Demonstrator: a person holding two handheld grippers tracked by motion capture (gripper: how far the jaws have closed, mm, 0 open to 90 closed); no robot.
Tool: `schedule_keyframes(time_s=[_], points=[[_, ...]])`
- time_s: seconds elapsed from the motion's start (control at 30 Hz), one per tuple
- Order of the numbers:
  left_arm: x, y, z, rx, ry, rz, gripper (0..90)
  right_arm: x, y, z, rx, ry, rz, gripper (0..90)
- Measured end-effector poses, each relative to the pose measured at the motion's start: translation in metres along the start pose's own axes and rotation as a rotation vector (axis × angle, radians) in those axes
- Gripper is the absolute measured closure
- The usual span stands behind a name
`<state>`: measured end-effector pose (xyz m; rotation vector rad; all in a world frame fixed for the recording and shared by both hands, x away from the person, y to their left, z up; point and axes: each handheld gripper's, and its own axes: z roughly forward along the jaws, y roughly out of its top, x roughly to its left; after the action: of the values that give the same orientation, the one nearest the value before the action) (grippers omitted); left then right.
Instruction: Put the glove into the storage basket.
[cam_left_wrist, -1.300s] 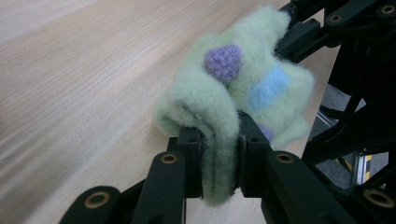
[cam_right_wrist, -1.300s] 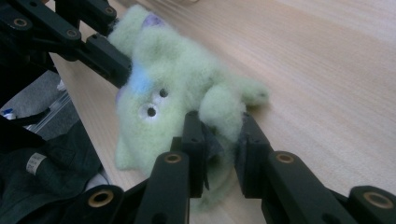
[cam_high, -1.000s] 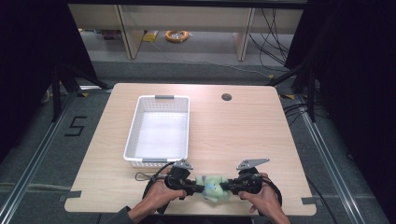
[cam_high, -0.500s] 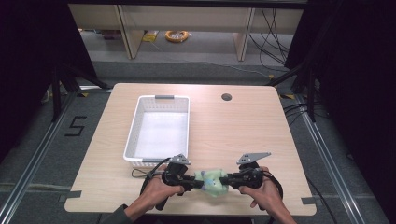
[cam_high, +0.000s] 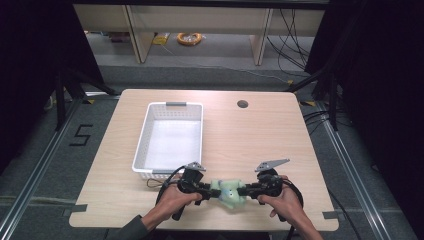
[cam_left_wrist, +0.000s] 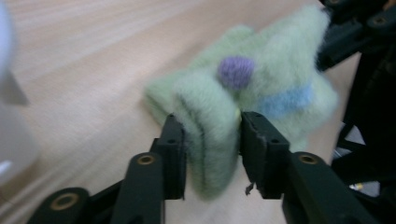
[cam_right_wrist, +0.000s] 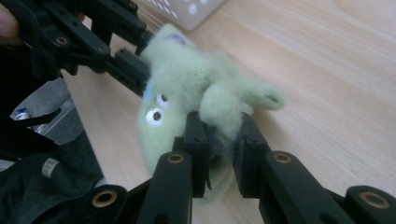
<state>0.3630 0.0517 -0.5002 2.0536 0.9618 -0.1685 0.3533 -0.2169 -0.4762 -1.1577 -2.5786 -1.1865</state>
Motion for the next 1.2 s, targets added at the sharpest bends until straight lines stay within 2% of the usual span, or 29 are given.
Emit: schedule_keyframes(time_s=[0.03, 0.07, 0.1, 0.13, 0.17, 0.2, 0.23, 0.3, 0.33, 0.43, 0.47, 0.5, 0.57, 0.6, 0.63, 0.73, 0.77, 0.87, 0.97, 1.0, 1.03, 1.07, 1.1, 1.13, 1.17, 1.2], points=[[0.001, 0.001, 0.001, -0.001, 0.008, 0.004, 60.8, 0.0, 0.0, 0.0, 0.0, 0.0, 0.0, 78.6], [0.004, 0.002, 0.004, -0.006, -0.015, -0.006, 59.3, -0.001, -0.001, 0.0, 0.001, 0.004, 0.012, 78.6], [0.003, 0.004, 0.007, -0.026, 0.002, -0.024, 55.0, -0.006, -0.003, 0.002, 0.0, 0.009, 0.014, 78.5], [0.003, 0.004, 0.007, -0.026, 0.002, -0.024, 53.5, -0.005, -0.003, 0.002, 0.009, 0.021, 0.048, 78.4], [0.004, 0.006, 0.006, 0.01, 0.01, -0.021, 53.5, -0.005, -0.003, 0.002, 0.009, 0.021, 0.048, 78.4], [0.004, 0.007, 0.008, 0.011, 0.015, -0.023, 51.2, -0.009, -0.004, 0.002, 0.015, 0.001, 0.025, 78.3], [0.003, 0.007, 0.009, 0.014, 0.015, -0.023, 50.9, -0.011, -0.004, 0.002, 0.016, -0.004, 0.025, 78.2], [0.003, 0.007, 0.011, 0.014, 0.007, -0.028, 48.8, -0.012, -0.005, 0.003, 0.02, 0.001, 0.029, 78.1], [0.004, 0.008, 0.014, 0.024, 0.024, -0.026, 47.4, -0.016, -0.006, 0.004, 0.033, -0.013, 0.034, 77.8], [0.004, 0.009, 0.019, 0.024, 0.018, -0.036, 44.4, -0.019, -0.007, 0.006, 0.035, -0.01, 0.037, 77.3], [0.004, 0.009, 0.019, 0.024, 0.018, -0.036, 44.6, -0.018, -0.007, 0.005, 0.042, -0.028, 0.041, 77.0], [0.003, 0.011, 0.02, 0.039, 0.036, -0.027, 44.6, -0.018, -0.007, 0.005, 0.044, -0.035, 0.039, 76.8], [0.0, 0.01, 0.021, 0.033, 0.041, -0.025, 44.9, -0.018, -0.007, 0.007, 0.038, -0.028, 0.048, 76.6], [0.0, 0.01, 0.022, 0.037, 0.032, -0.016, 47.4, -0.017, -0.007, 0.007, 0.055, -0.029, 0.05, 76.1], [-0.003, 0.011, 0.022, 0.045, 0.046, -0.019, 48.2, -0.017, -0.007, 0.007, 0.055, -0.044, 0.045, 76.0], [-0.003, 0.01, 0.022, 0.052, 0.045, -0.034, 52.8, -0.018, -0.007, 0.007, 0.057, -0.042, 0.044, 75.4], [-0.003, 0.009, 0.023, 0.045, 0.026, -0.032, 54.5, -0.019, -0.007, 0.007, 0.061, -0.045, 0.043, 75.2], [-0.004, 0.008, 0.023, 0.044, 0.041, -0.028, 58.4, -0.019, -0.007, 0.009, 0.062, -0.041, 0.037, 75.2], [-0.004, 0.007, 0.024, 0.04, 0.035, -0.038, 65.1, -0.02, -0.007, 0.009, 0.063, -0.033, 0.035, 75.3], [-0.004, 0.007, 0.024, 0.04, 0.036, -0.04, 66.1, -0.019, -0.007, 0.009, 0.06, -0.053, 0.038, 75.5], [-0.004, 0.006, 0.024, 0.033, 0.033, -0.04, 67.8, -0.019, -0.007, 0.009, 0.06, -0.053, 0.038, 75.5], [-0.004, 0.005, 0.024, 0.031, 0.035, -0.037, 67.8, -0.019, -0.007, 0.01, 0.057, -0.052, 0.038, 75.8], [-0.005, 0.005, 0.024, 0.016, 0.019, -0.034, 68.9, -0.02, -0.007, 0.01, 0.06, -0.04, 0.025, 76.2], [-0.006, 0.004, 0.024, 0.008, 0.024, -0.033, 69.9, -0.019, -0.007, 0.01, 0.061, -0.048, 0.034, 76.7], [-0.007, 0.005, 0.022, 0.023, 0.034, -0.026, 70.9, -0.018, -0.007, 0.01, 0.06, -0.047, 0.031, 77.2], [-0.006, 0.004, 0.023, 0.01, 0.011, -0.016, 71.7, -0.018, -0.007, 0.01, 0.057, -0.047, 0.03, 77.6]])
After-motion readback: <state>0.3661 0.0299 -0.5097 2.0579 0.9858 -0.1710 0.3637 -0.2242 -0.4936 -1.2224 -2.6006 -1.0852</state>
